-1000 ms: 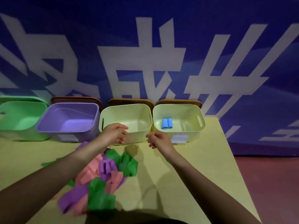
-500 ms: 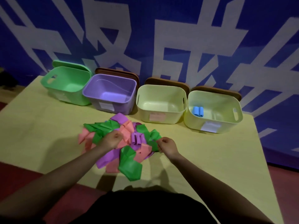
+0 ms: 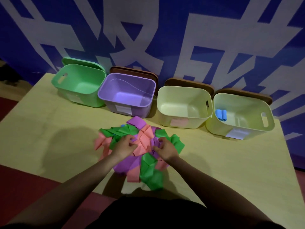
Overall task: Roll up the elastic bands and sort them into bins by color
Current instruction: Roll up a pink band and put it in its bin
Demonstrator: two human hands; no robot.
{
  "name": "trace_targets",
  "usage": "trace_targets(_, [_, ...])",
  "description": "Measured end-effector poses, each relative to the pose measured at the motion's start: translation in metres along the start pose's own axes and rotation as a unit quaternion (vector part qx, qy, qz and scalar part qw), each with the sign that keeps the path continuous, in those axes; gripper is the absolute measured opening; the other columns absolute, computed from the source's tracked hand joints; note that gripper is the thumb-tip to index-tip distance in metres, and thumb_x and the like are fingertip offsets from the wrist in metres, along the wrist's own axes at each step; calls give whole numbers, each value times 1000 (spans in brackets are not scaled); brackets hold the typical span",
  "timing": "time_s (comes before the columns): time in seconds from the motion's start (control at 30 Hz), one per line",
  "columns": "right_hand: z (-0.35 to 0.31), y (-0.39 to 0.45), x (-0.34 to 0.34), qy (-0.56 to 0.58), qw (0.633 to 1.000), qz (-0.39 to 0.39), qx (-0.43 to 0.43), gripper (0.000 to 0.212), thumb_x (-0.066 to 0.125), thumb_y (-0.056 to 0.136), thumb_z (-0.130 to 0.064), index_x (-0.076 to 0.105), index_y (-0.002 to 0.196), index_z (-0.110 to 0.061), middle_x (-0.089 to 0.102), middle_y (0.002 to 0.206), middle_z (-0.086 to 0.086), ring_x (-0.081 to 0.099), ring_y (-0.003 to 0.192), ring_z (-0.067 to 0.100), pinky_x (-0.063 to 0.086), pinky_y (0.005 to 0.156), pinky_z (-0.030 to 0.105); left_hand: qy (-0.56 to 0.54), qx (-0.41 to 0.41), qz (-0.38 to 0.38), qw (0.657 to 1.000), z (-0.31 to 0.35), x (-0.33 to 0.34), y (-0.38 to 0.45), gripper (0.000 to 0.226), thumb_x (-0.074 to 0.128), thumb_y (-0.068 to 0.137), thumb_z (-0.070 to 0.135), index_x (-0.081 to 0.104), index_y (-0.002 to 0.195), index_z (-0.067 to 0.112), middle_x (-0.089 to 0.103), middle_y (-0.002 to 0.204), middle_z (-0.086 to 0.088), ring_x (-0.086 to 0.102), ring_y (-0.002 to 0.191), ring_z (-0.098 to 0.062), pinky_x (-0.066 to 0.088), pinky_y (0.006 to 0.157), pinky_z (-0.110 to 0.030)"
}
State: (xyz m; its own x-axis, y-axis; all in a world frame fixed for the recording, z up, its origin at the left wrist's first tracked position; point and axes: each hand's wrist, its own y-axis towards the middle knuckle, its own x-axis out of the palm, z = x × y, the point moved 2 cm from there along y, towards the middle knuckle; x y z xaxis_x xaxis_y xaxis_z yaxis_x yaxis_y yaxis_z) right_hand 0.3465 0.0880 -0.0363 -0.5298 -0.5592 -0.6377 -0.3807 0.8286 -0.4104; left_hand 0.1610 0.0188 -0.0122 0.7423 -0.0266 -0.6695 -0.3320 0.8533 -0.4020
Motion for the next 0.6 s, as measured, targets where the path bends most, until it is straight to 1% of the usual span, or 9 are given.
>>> trace_targets(0.1, [-1, 10, 6, -41, 999, -23, 19, 43, 69, 84, -41, 59, 116, -14, 64, 105, 7, 56, 88, 20, 39, 71, 25, 72, -2, -66, 995, -4, 6, 4, 34, 69, 85, 24, 56, 115, 12, 62, 105, -3, 55, 87, -15, 36, 66, -24])
trace_targets(0.2, [2, 16, 7, -44, 998, -32, 39, 36, 70, 84, -36, 63, 112, -15, 65, 104, 6, 56, 88, 20, 39, 71, 24, 152, 55, -75, 984, -5, 7, 9, 11, 66, 87, 27, 64, 87, 16, 58, 73, 2, 59, 79, -21, 29, 52, -23])
trace_targets(0.23, [2, 17, 5, -43, 998, -31, 41, 35, 69, 85, -35, 63, 112, -14, 65, 103, 6, 58, 90, 21, 40, 71, 24, 136, 76, -56, 986, -4, 3, 11, 14, 64, 87, 29, 63, 78, 18, 51, 65, 5, 57, 75, -21, 28, 52, -27])
trace_targets(0.3, [0, 18, -3, -29, 999, -12, 35, 33, 68, 86, -33, 64, 111, -12, 67, 105, 9, 61, 94, 25, 43, 75, 27, 66, 135, 4, 989, 1, -9, 14, 25, 60, 85, 36, 63, 74, 14, 46, 67, 5, 50, 69, -17, 29, 58, -28])
trace_targets(0.37, [-8, 16, -17, 13, 999, 25, 16, 29, 66, 87, -29, 66, 108, -10, 69, 100, 11, 63, 91, 24, 43, 75, 28, -37, 189, 59, 980, 19, -28, 12, 32, 51, 82, 41, 64, 76, 13, 50, 73, 5, 47, 69, -6, 35, 63, -22])
trace_targets(0.43, [-25, 12, -35, 102, 993, 50, -18, 24, 67, 86, -30, 68, 102, -13, 67, 86, 0, 61, 78, 7, 41, 73, 24, -159, 186, 49, 968, 45, -48, 7, 15, 53, 88, 29, 58, 77, 21, 54, 70, 11, 49, 65, 2, 37, 63, -15])
trace_targets(0.47, [-38, 9, -44, 153, 986, 48, -49, 18, 67, 86, -30, 68, 98, -17, 65, 84, -6, 58, 75, -3, 41, 76, 23, -210, 177, 37, 961, 60, -57, 4, 14, 52, 90, 23, 55, 77, 22, 54, 66, 13, 48, 61, 3, 37, 60, -14])
trace_targets(0.53, [-64, 2, -59, 221, 966, 30, -127, 10, 62, 91, -24, 69, 99, -23, 67, 96, -9, 59, 89, -7, 43, 86, 22, -278, 170, 36, 945, 88, -70, -2, 14, 51, 94, 17, 54, 80, 18, 53, 69, 11, 47, 61, 2, 37, 59, -14])
trace_targets(0.6, [-88, -8, -74, 268, 948, 9, -171, 13, 56, 94, -25, 67, 101, -29, 67, 104, -9, 59, 99, 0, 45, 91, 20, -302, 187, 45, 934, 113, -80, -12, 14, 49, 97, 11, 56, 85, 14, 54, 78, 2, 48, 68, 0, 38, 63, -12])
